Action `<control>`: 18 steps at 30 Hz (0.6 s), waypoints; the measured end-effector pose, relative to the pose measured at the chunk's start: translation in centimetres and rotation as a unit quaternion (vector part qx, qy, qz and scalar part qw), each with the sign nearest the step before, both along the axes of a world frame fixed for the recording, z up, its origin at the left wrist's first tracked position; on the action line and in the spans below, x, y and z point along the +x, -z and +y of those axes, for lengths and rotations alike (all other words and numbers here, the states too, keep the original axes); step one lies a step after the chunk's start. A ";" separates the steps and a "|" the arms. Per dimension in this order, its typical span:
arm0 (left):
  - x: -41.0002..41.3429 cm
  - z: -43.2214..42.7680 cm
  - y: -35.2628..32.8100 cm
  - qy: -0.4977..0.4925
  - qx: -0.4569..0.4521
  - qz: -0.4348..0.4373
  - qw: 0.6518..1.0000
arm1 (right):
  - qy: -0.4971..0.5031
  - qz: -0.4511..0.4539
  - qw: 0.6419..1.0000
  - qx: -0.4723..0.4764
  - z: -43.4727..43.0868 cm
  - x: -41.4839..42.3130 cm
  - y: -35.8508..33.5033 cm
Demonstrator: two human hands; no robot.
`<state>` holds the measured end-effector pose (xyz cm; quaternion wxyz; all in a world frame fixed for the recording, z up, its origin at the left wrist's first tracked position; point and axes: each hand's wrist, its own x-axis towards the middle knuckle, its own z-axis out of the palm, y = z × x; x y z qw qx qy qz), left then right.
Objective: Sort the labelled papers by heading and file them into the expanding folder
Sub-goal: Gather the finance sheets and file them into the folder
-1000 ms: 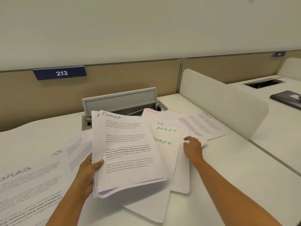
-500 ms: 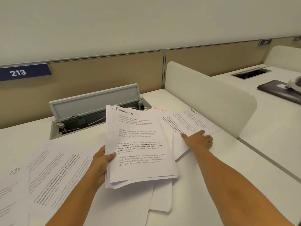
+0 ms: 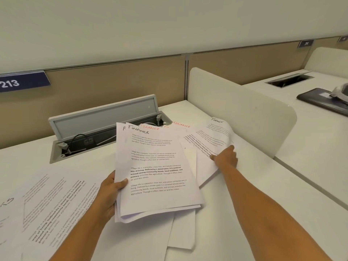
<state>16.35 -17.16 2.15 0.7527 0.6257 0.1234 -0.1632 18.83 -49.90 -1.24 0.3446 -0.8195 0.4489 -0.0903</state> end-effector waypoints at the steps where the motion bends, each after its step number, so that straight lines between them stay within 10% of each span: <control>1: 0.0 -0.1 -0.1 0.001 -0.001 -0.001 1.000 | 0.006 -0.017 1.000 0.012 0.0 -0.2 -0.2; 10: -0.3 -0.1 -0.5 -0.002 -0.001 -0.007 1.000 | 0.099 -0.207 0.972 0.060 1.3 -1.4 -2.4; 18: -1.4 1.2 -1.4 -0.015 -0.010 -0.016 1.000 | -0.010 -0.320 0.941 -0.107 3.2 -1.7 -6.8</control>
